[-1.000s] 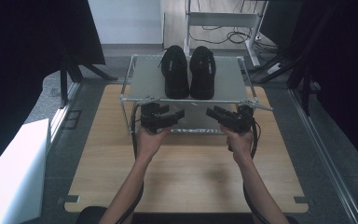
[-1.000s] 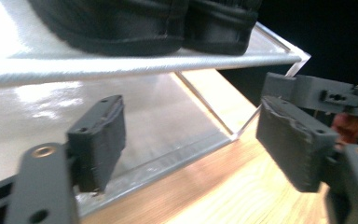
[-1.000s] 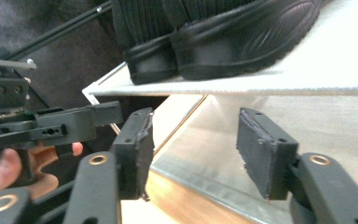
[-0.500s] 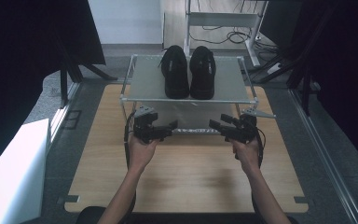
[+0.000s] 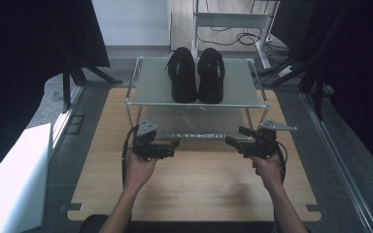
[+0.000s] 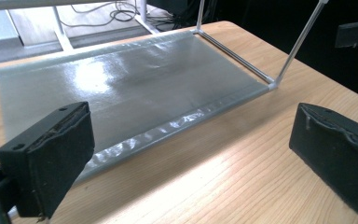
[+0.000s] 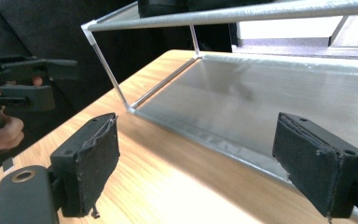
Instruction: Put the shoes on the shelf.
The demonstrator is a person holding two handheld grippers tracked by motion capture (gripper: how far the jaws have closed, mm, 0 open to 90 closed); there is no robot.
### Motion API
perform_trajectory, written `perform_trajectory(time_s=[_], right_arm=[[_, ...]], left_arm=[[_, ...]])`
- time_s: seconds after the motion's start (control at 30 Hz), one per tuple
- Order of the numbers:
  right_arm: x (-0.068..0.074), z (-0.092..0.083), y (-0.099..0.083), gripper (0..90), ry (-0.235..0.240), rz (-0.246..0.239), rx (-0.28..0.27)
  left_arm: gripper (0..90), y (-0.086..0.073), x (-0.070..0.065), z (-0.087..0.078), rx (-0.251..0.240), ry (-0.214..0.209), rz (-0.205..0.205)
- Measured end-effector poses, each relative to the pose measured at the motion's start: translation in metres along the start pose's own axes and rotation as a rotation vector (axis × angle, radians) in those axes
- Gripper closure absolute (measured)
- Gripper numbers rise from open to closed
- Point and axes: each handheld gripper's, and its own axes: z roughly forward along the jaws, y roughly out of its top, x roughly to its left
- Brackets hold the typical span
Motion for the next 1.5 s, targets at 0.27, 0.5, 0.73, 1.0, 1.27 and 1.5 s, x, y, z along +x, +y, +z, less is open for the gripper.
perform_trajectory(time_s=[0.27, 0.5, 0.73, 1.0, 1.27, 1.5], right_arm=[[0.001, -0.018, -0.008, 13.2, -0.015, -0.046, 0.037], [0.003, -0.035, -0.012, 12.6, -0.026, -0.071, 0.052], [0.007, -0.048, -0.019, 9.7, -0.045, -0.110, 0.080], [0.011, -0.056, -0.030, 6.0, -0.065, -0.142, 0.113], [0.012, -0.057, -0.044, 4.2, -0.082, -0.149, 0.123], [0.010, -0.048, -0.060, 1.7, -0.087, -0.153, 0.139]], left_arm=[[0.0, -0.009, 0.004, -0.016, -0.011, -0.018, -0.010], [0.0, -0.019, 0.003, -0.030, -0.009, -0.022, 0.015], [0.0, -0.029, 0.001, -0.041, -0.010, -0.003, 0.048], [0.0, -0.044, -0.002, -0.046, 0.001, -0.007, 0.045], [0.0, -0.059, -0.006, -0.041, 0.019, -0.012, 0.051], [0.0, -0.074, -0.008, -0.032, 0.043, -0.022, 0.044]])
